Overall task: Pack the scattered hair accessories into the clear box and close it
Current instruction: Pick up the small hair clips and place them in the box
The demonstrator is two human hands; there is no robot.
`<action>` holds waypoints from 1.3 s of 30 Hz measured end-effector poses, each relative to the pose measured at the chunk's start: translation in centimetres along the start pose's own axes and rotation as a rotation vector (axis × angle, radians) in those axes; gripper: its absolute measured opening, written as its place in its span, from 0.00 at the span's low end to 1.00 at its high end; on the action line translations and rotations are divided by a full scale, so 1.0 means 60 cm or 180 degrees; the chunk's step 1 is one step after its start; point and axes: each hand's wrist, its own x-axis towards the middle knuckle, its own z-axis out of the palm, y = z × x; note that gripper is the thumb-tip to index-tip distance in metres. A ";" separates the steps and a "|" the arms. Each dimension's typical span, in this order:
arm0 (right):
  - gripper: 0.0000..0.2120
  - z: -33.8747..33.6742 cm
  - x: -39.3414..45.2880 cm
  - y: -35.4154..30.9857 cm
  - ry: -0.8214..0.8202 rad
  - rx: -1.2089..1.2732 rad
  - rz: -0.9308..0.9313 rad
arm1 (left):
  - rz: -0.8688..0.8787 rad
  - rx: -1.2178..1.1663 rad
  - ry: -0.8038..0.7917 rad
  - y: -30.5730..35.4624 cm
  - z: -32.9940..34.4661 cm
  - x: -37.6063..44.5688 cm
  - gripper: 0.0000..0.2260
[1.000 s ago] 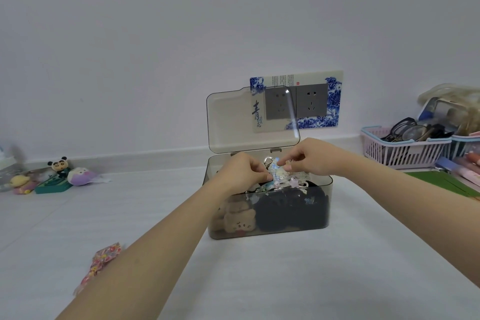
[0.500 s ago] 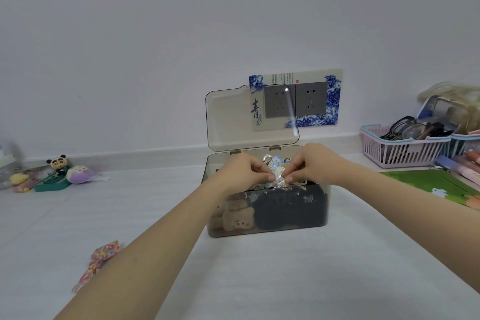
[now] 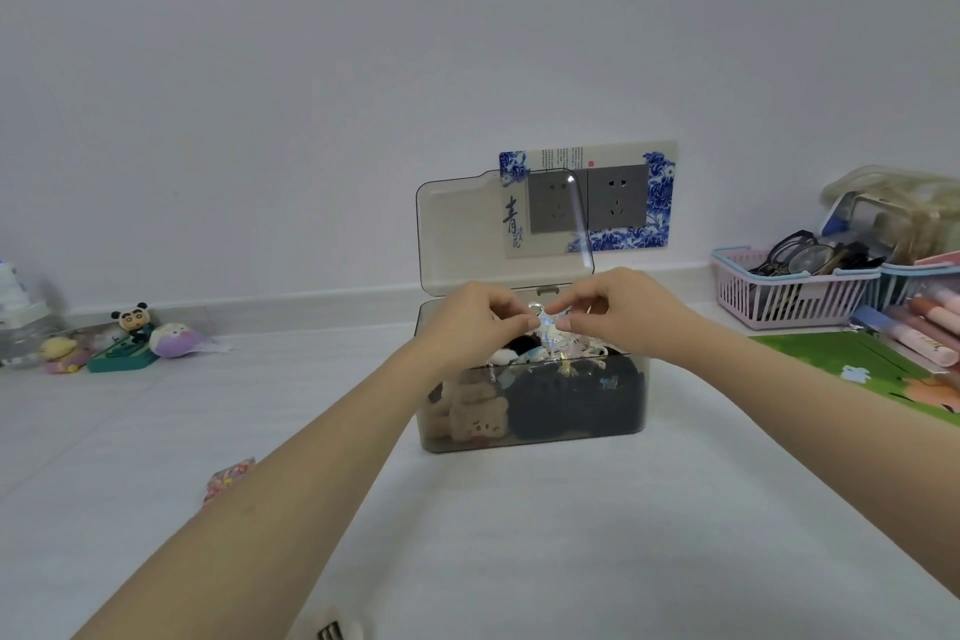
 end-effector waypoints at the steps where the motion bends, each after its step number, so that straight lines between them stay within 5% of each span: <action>1: 0.07 -0.001 -0.007 -0.007 0.0027 0.0054 -0.0040 | 0.0053 0.0006 0.0035 0.005 -0.006 -0.009 0.06; 12: 0.06 0.029 -0.153 -0.097 -0.0597 0.0840 -0.0169 | 0.0001 0.0191 -0.0280 0.008 -0.051 -0.223 0.03; 26: 0.12 0.061 -0.288 -0.117 -0.1981 0.0518 -0.0186 | -0.0503 0.0846 -0.0396 -0.063 -0.035 -0.406 0.10; 39: 0.11 0.077 -0.308 -0.128 -0.1704 0.0369 -0.0042 | -0.0582 0.0325 -0.0277 -0.054 -0.031 -0.431 0.17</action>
